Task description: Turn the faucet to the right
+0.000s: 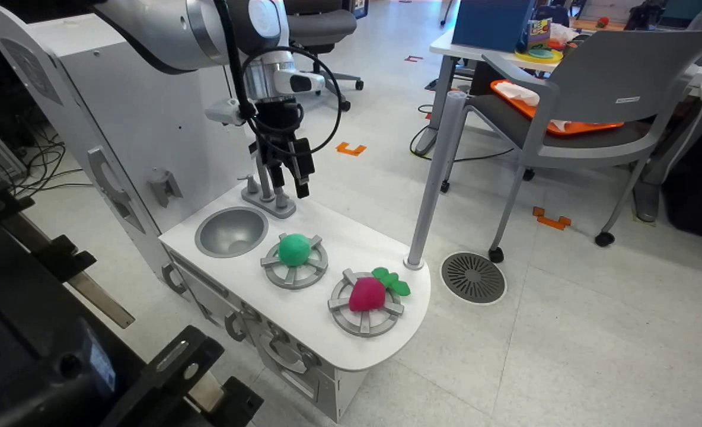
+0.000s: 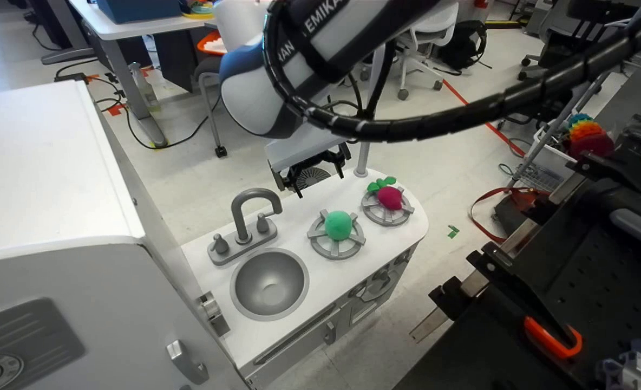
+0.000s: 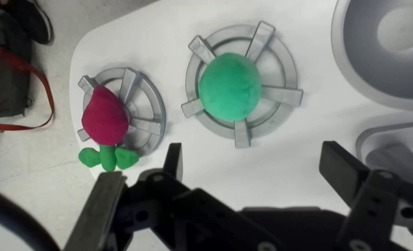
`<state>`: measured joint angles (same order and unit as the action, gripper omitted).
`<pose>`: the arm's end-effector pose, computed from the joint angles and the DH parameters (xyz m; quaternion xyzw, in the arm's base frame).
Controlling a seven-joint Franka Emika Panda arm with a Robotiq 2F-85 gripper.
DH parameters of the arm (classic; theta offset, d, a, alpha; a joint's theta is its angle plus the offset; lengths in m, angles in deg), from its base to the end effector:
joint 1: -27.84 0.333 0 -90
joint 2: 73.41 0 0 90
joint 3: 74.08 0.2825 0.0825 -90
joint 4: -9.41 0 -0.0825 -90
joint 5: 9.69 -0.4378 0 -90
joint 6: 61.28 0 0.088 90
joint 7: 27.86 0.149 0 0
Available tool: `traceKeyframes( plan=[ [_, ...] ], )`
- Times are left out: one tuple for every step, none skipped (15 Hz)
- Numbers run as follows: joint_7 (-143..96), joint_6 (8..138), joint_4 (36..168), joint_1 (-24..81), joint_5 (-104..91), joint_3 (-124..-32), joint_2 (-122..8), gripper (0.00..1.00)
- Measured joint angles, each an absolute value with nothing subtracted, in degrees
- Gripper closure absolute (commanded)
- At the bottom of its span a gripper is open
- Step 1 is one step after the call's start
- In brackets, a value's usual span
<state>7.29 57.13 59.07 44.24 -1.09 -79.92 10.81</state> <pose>0.6977 0.1350 -0.1269 0.9761 -0.1284 -0.0752 0.1583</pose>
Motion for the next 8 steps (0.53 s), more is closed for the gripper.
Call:
traceKeyframes(
  plan=[
    [5.07,54.92,59.36,44.04,-1.11,-79.03,10.08,0.0],
    [2.75,53.11,60.0,43.84,-1.12,-78.36,9.12,0.0],
    [0.16,51.9,61.27,43.51,-1.11,-77.75,7.83,0.0],
    [-2.57,51.03,63.08,43.03,-1.12,-77.22,6.24,0.0],
    [-5.26,50.06,65.25,42.44,-1.12,-76.86,4.47,0.0],
    [-7.17,49.59,67.36,41.84,-1.11,-76.66,2.82,0.0],
    [-8.29,49.5,69.03,41.32,-1.11,-76.5,1.54,0.0],
    [-8.83,49.49,70.11,41.02,-1.11,-76.41,0.77,0.0]
  ],
)
